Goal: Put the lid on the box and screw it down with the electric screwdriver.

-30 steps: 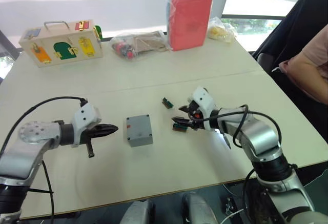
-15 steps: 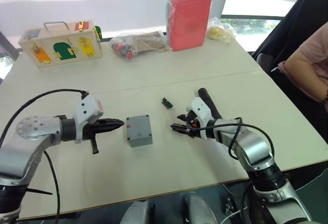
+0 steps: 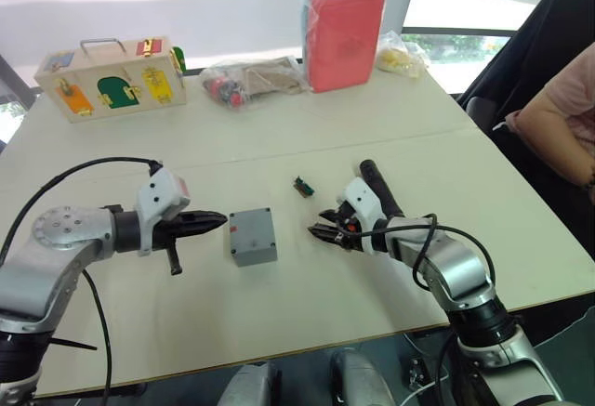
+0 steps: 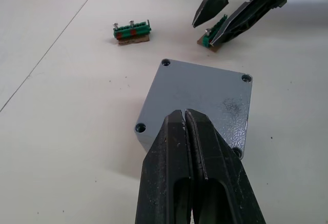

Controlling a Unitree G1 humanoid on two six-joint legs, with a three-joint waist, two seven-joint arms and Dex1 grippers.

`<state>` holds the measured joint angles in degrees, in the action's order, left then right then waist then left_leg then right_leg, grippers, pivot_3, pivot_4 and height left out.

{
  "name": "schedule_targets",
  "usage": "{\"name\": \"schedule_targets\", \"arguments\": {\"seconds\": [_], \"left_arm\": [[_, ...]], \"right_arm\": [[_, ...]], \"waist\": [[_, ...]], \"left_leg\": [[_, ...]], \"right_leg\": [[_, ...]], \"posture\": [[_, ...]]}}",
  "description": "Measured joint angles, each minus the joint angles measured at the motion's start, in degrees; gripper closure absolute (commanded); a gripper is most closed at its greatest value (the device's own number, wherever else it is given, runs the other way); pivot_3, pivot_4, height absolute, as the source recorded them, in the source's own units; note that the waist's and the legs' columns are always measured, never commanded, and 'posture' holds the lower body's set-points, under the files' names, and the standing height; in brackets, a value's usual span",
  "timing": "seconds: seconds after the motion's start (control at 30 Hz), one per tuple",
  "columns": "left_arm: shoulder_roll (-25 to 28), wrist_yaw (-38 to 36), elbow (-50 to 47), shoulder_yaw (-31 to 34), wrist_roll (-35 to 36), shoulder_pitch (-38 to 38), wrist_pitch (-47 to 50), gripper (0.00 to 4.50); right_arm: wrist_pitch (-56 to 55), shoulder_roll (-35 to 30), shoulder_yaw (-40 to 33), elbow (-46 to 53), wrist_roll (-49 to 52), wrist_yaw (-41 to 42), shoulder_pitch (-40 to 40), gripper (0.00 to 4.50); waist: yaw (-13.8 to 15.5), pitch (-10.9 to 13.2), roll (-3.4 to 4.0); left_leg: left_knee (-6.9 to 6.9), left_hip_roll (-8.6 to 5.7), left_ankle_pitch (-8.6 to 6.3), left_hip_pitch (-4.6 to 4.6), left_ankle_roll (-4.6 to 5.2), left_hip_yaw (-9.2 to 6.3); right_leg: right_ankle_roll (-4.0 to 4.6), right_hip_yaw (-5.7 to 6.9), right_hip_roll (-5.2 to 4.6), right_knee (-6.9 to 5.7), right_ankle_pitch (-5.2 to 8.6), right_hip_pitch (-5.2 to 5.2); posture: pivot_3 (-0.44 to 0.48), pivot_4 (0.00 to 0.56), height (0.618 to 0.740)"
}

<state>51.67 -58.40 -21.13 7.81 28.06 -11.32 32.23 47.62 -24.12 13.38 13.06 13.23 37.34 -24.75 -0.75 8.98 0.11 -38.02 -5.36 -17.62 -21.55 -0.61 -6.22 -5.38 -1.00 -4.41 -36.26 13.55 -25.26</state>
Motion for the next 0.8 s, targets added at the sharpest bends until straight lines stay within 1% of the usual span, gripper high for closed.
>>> {"name": "schedule_targets", "arguments": {"seconds": [0.03, 0.1, 0.43, 0.63, 0.73, 0.8], "left_arm": [[-0.01, 0.04, 0.00, -0.04, 0.00, -0.04, 0.00, 4.50], [-0.02, 0.14, 0.00, -0.06, 0.00, -0.07, 0.00, 4.50], [-0.02, 1.02, 0.00, -0.08, 0.00, -0.07, 0.00, 4.50], [-0.02, 1.04, 0.00, -0.08, 0.00, -0.04, -0.01, 4.50], [-0.01, 1.03, 0.07, -0.07, 0.00, -0.02, -0.06, 4.50], [-0.01, 1.09, 0.23, -0.02, 0.00, -0.01, -0.06, 4.50]], "right_arm": [[0.01, 0.00, 0.00, 0.00, -0.01, 0.00, 0.00, 4.09], [0.07, -0.01, 0.00, -0.01, -0.02, 0.00, 0.00, 4.41], [2.31, -0.57, -0.33, 0.19, 0.89, 0.22, -1.20, 4.41], [9.20, -2.89, -4.45, 3.99, 5.82, 1.69, -7.36, 4.41], [12.43, -3.21, -3.97, 5.24, 8.00, 2.76, -11.01, 4.41], [14.38, -1.80, -2.76, 5.10, 8.51, 2.53, -14.66, 4.41]], "waist": [[-0.01, 0.00, 0.00], [-0.01, 0.00, 0.00], [-0.01, 0.00, 0.00], [0.01, 0.00, 0.00], [-0.13, 0.00, 0.00], [-0.28, 0.00, 0.00]], "left_leg": [[0.00, 0.00, 0.00, 0.00, 0.00, 0.00], [0.00, 0.00, 0.00, 0.00, 0.00, 0.00], [0.00, 0.00, 0.00, 0.00, 0.00, 0.00], [0.00, 0.01, 0.00, 0.00, 0.00, -0.01], [0.00, 0.01, 0.00, 0.00, 0.00, 0.00], [0.01, 0.01, 0.00, 0.00, 0.00, 0.00]], "right_leg": [[0.00, 0.00, 0.00, 0.00, 0.00, 0.00], [0.00, 0.00, 0.00, 0.00, 0.00, 0.00], [0.00, 0.00, 0.00, 0.00, 0.00, 0.00], [0.00, 0.00, 0.00, 0.00, 0.00, 0.00], [0.00, 0.00, 0.00, 0.00, 0.00, 0.00], [0.00, -0.01, 0.00, 0.00, 0.00, -0.03]], "posture": [[0.000, 0.150, 0.740], [0.000, 0.150, 0.740], [0.000, 0.150, 0.740], [0.000, 0.150, 0.740], [0.000, 0.150, 0.740], [0.000, 0.150, 0.740]]}}
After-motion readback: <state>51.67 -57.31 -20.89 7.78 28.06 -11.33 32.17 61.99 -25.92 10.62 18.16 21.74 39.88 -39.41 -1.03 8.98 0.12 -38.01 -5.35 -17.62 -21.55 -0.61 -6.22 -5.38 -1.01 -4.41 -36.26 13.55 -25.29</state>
